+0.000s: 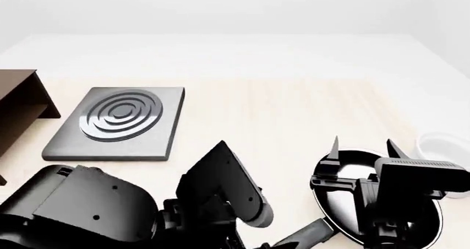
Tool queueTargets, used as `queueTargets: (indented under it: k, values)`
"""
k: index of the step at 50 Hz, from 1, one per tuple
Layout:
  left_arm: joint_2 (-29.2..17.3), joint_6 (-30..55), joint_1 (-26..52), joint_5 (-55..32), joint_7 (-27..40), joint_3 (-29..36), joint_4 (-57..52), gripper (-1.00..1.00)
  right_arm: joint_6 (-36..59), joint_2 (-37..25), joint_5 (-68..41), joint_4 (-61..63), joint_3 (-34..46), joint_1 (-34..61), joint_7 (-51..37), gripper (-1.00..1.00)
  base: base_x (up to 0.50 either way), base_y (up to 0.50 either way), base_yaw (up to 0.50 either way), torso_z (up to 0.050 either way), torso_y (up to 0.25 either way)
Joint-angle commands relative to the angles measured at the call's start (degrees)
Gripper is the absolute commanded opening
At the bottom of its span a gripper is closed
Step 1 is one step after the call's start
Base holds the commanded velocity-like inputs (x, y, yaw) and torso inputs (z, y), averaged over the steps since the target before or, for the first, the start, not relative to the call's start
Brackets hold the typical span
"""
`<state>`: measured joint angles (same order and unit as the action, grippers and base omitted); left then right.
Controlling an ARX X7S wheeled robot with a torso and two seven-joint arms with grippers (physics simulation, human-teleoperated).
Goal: Put the frying pan on top of the cabinet.
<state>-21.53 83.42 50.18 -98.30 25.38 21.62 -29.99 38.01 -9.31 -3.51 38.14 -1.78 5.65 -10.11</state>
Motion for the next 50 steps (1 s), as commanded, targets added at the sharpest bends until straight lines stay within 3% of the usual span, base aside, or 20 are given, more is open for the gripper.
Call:
queueTargets:
  k: [1, 5, 14, 32, 50]
  values:
    - [1.1, -1.1, 1.2, -6.5, 10.3, 7.9, 2.6, 1.0, -0.7, -0.3, -0.4, -0.7, 0.2, -0.2, -0.5, 1.0, 0.0, 0.0, 0.0, 0.0, 0.0]
    - [1.6, -1.7, 0.7, -6.1, 11.7, 9.3, 2.7, 1.0, -1.0, -0.3, -0.5, -0.9, 0.5, -0.2, -0.6, 1.0, 0.0, 0.0, 0.0, 0.0, 0.0]
    - [2.7, -1.4, -1.1, 2.6, 8.1, 11.3, 3.6, 1.0, -2.1, -0.4, -1.1, -1.7, 0.6, -0.5, -0.7, 1.0, 0.0, 0.0, 0.0, 0.0, 0.0]
    - [4.0, -8.2, 0.0, 27.9, -7.6, 22.5, 8.6, 1.0, -2.9, -0.7, -1.8, -2.6, 1.3, -0.5, -1.3, 1.0, 0.0, 0.0, 0.0, 0.0, 0.0]
    - [5.4, -10.8, -0.1, 31.4, -11.8, 27.1, 12.5, 1.0, -3.7, -1.3, -2.8, -3.6, 2.2, -0.6, -1.7, 1.0, 0.0, 0.0, 0.0, 0.0, 0.0]
